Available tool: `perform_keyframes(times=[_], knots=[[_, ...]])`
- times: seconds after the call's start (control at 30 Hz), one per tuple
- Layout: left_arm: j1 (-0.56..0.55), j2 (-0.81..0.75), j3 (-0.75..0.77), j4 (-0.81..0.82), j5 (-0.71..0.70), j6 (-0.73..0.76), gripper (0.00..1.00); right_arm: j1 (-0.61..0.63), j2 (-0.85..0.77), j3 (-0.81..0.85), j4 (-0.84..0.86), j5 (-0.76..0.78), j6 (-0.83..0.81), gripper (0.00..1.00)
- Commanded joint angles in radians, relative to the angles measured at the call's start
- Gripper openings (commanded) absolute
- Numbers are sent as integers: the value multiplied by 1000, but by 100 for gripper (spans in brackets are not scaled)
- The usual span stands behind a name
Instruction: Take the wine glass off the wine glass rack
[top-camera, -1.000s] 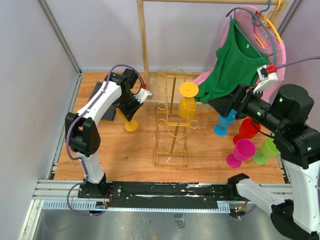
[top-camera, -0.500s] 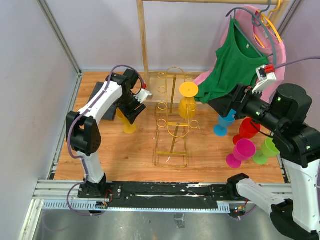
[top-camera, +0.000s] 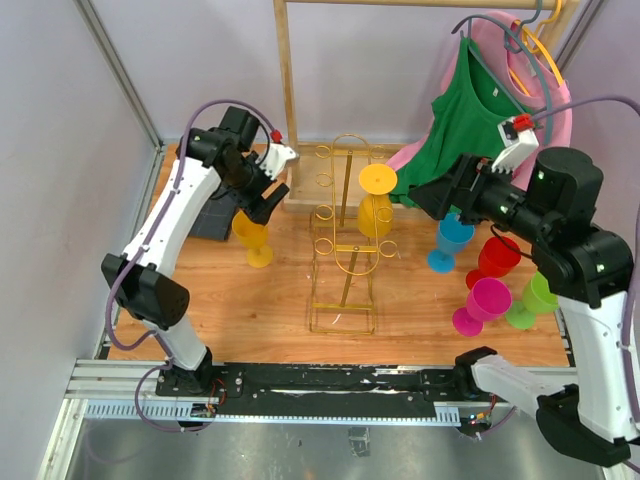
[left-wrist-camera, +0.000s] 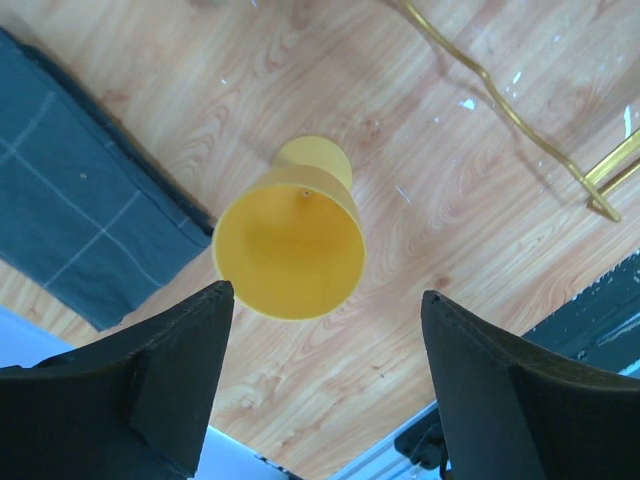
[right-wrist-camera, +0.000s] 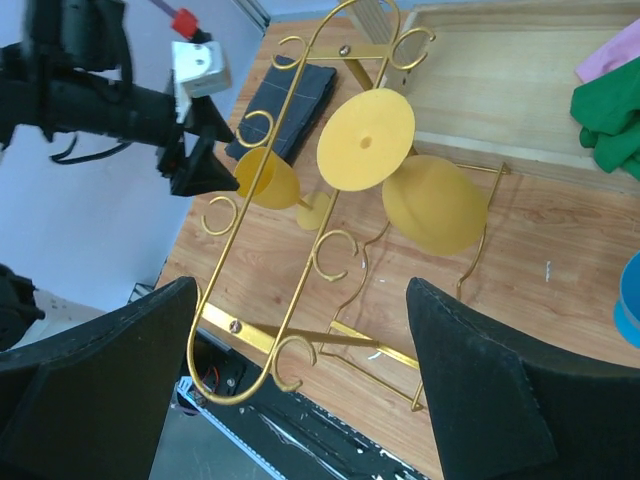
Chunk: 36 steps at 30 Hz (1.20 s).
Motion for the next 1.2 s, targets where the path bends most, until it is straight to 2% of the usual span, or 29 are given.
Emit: perform_keyframes(times=[0.0,0.17,0.27,0.33,0.5,0.67,0.77,0.93,1.0,1.17], knots=[[-2,-54,121,-14,-4,-34,83,-47,102,68,-15,-4,6,88],[-2,-76,339,16,1,-83,88,-206,225,107,14,-167,49,87],[1,-113,423,108,-13,-149,92,-307,284,70,78,-347,110,77],[22,-152,415,197,20,-219,93,-338,310,63,103,-424,135,69],[154,-225,290,379,268,-427,94,-345,332,75,106,-511,161,67],[377,-202,162,511,704,-705,95,-345,306,16,148,-561,203,62],[441,-214,-31,740,919,-953,95,-344,291,-36,166,-567,207,60],[444,-273,-325,1294,1035,-1402,96,-335,258,-170,256,-584,250,55],[445,-265,-374,1436,1058,-1520,96,-320,255,-201,286,-583,265,54],[444,-243,-383,1485,1068,-1582,96,-280,269,-221,335,-569,290,51]])
